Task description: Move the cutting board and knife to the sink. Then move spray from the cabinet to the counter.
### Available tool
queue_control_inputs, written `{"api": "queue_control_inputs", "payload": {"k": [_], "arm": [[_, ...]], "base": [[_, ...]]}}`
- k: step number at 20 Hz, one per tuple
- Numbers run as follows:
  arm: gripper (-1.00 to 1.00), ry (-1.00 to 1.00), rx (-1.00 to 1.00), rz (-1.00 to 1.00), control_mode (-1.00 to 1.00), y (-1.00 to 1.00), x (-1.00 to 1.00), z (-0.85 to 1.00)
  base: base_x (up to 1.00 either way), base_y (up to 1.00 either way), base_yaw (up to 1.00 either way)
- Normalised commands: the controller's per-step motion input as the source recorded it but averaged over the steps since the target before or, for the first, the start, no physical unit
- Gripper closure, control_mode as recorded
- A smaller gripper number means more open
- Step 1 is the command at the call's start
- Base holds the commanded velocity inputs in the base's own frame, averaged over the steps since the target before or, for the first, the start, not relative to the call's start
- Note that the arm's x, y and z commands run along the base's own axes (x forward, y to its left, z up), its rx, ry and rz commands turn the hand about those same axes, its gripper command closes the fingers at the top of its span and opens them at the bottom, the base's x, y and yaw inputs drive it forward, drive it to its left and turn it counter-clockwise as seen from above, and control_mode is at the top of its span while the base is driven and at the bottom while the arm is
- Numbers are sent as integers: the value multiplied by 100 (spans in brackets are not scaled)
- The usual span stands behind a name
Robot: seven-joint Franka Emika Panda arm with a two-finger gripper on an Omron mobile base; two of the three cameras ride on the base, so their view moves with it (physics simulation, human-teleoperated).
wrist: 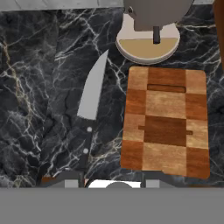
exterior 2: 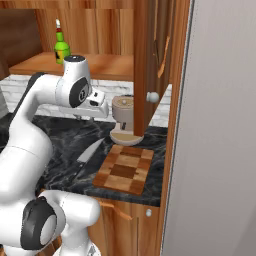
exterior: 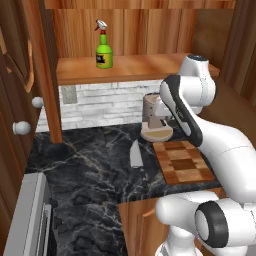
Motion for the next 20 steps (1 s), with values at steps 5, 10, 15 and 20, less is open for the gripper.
{"api": "queue_control_inputs", "payload": {"k": [5,10,15,20], "arm": [[-100,-6,0,1,-100,10,-26,0],[-100,0,-1,0,-100,24,-37,-16],[-100,1,-3,0,-100,18,-25,-26],[-100,0,0,0,-100,8,-16,-35]], "base": [[0,0,0],[0,0,0],[0,0,0],[0,0,0]]}}
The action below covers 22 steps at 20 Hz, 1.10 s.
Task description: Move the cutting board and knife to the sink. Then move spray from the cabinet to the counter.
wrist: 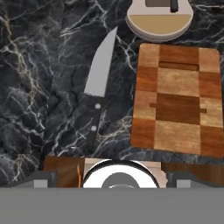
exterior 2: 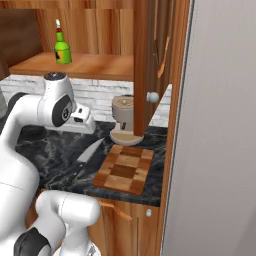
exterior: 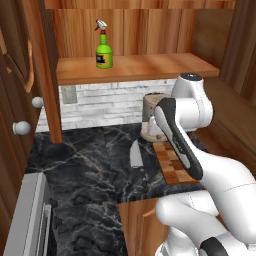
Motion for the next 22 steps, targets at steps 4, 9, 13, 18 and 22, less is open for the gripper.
{"api": "queue_control_inputs", "payload": {"k": [4,9,13,18,22], "arm": [[-100,0,0,0,-100,0,-10,-47],[-100,0,-1,0,-100,2,-1,-55],[-100,0,0,0,-100,13,0,-44],[-100,0,0,0,-100,14,0,-49],[-100,0,0,0,-100,10,0,-48]], "base": [[0,0,0],[0,0,0],[0,0,0],[0,0,0],[0,0,0]]}}
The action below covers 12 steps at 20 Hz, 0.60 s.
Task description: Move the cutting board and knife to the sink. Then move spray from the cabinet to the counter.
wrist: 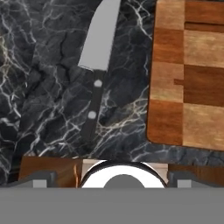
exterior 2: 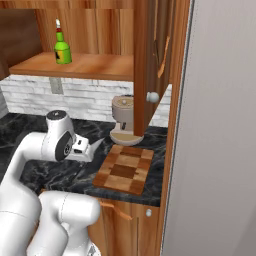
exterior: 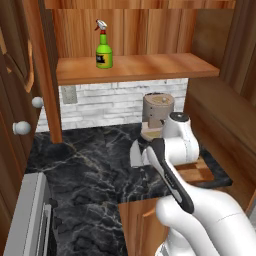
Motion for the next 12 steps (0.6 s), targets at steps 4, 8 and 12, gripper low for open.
{"api": "queue_control_inputs", "payload": {"k": [4,8,12], "arm": [[-100,0,0,0,-100,13,0,-44],[-100,0,0,0,-100,15,10,-39],[-100,0,0,0,-100,10,13,-23]], "base": [[0,0,0],[0,0,0],[0,0,0]]}}
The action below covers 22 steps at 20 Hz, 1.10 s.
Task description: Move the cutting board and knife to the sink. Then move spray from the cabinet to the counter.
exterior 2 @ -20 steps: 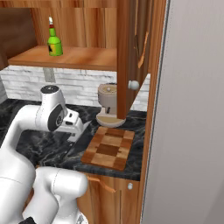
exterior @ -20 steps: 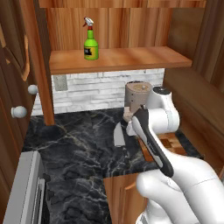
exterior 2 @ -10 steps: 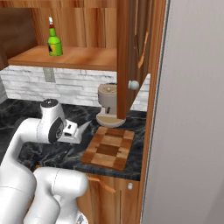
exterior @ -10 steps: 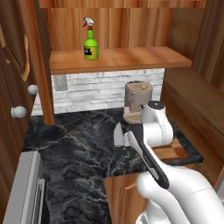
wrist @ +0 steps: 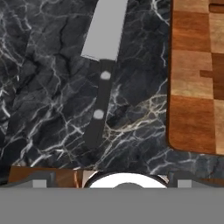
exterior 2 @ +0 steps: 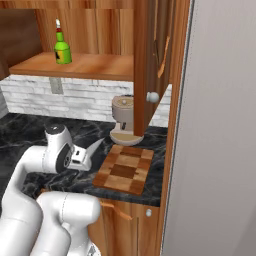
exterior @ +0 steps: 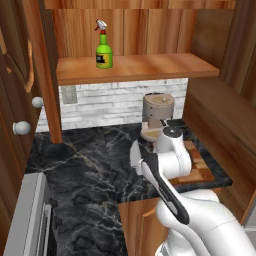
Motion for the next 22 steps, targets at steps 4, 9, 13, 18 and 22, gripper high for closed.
{"api": "queue_control_inputs", "payload": {"k": [4,9,13,18,22], "arm": [[-100,0,0,0,-100,6,24,-26],[-100,0,0,0,-100,6,27,-30],[-100,0,0,0,-100,0,23,-28],[-100,0,0,0,-100,0,18,-32],[-100,0,0,0,-100,0,17,-28]], "base": [[0,0,0],[0,0,0],[0,0,0],[0,0,0],[0,0,0]]}}
